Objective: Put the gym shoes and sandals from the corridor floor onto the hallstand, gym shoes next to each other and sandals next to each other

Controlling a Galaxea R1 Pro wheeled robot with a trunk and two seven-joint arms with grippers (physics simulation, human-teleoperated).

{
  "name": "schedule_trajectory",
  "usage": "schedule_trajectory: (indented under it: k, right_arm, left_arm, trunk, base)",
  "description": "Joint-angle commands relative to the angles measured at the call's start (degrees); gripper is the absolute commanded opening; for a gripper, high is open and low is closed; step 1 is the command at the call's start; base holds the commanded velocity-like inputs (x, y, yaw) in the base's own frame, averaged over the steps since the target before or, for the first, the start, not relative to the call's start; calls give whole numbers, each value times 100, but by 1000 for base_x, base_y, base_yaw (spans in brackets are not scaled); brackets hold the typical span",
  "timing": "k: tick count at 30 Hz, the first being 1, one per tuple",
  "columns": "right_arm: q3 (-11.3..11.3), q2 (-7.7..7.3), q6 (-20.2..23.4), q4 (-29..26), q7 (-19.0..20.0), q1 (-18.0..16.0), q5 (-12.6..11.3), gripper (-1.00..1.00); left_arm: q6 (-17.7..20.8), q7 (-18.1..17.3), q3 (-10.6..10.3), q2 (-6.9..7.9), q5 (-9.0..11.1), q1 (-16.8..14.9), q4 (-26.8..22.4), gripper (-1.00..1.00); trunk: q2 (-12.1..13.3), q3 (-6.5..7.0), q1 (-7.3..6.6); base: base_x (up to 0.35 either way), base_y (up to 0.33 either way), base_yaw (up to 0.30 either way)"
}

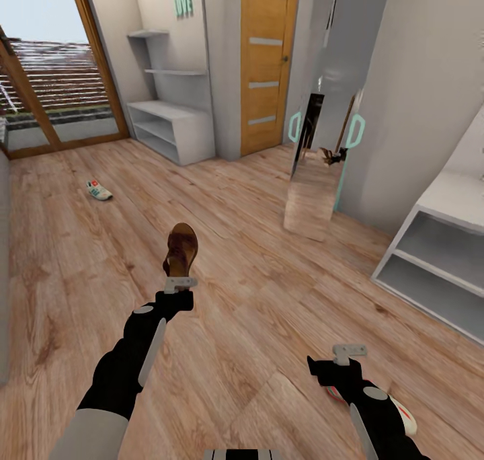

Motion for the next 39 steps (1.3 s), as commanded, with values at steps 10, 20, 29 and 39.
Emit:
schedule_trajectory:
  k: [10,20,29,39]
  right_arm:
    - [1,0,30,-8,-1,-2,-1,100]
    - [1,0,30,-8,-1,-2,-1,100]
    - [1,0,30,-8,-1,-2,-1,100]
    - [1,0,30,-8,-1,-2,-1,100]
  left_arm:
    - [33,-33,9,-4,-21,-3,-7,-100]
    - [33,-33,46,3,-21,-3,-7,-100]
    - [33,-33,48,3,-21,-1,-1,-100]
    - [30,-33,48,3,-25,-1,2,-100]
  trunk:
    - [-1,91,-1]
    - [-1,134,-1]
    - [-1,117,-1]
    - [-1,97,-1]
  base:
    - [29,2,0]
    - [284,116,30]
    - [320,145,267]
    - [252,252,288]
